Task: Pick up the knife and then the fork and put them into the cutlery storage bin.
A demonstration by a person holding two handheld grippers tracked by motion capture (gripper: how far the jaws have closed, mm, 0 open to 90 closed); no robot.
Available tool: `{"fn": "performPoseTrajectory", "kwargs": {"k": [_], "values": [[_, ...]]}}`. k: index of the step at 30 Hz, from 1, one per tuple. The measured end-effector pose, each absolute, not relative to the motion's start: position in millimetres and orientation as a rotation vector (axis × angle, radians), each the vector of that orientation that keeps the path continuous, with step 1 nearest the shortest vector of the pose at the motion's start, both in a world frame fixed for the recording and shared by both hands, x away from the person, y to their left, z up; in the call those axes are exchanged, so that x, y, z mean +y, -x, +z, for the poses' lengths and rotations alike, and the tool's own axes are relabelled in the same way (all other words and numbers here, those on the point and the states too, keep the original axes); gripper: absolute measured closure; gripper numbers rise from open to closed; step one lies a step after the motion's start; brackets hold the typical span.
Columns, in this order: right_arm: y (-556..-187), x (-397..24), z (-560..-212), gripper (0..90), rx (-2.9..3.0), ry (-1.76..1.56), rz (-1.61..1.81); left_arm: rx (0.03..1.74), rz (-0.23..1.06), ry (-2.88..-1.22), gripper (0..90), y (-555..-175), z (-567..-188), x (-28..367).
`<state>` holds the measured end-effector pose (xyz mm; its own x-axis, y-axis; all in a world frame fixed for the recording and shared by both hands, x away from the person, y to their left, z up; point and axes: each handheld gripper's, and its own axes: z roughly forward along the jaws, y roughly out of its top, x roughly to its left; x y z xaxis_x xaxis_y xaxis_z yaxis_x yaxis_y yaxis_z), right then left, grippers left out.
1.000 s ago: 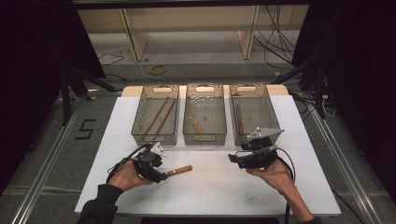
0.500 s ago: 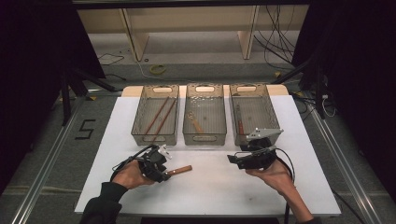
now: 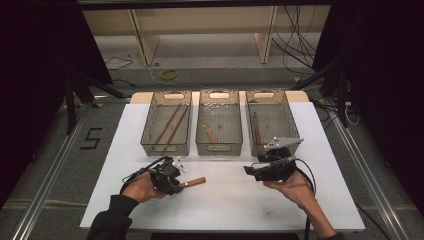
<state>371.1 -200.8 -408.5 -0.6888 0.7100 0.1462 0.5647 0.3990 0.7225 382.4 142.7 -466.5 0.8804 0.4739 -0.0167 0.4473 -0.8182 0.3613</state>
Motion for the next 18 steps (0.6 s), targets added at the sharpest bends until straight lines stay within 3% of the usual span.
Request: {"fn": "performPoseTrajectory", "kwargs": {"k": [7, 18], "values": [[-371.0, -200.4, -408.1, 33.1, 2.469, -1.135, 1.164, 0.628, 0.112, -2.716, 76.0, -381.0, -466.0, 140.6], [-370.5, -199.9, -407.7, 33.3, 2.469, -1.134, 1.178, 0.595, 0.114, -2.707, 76.8, -378.5, -463.1, 139.4]]}}
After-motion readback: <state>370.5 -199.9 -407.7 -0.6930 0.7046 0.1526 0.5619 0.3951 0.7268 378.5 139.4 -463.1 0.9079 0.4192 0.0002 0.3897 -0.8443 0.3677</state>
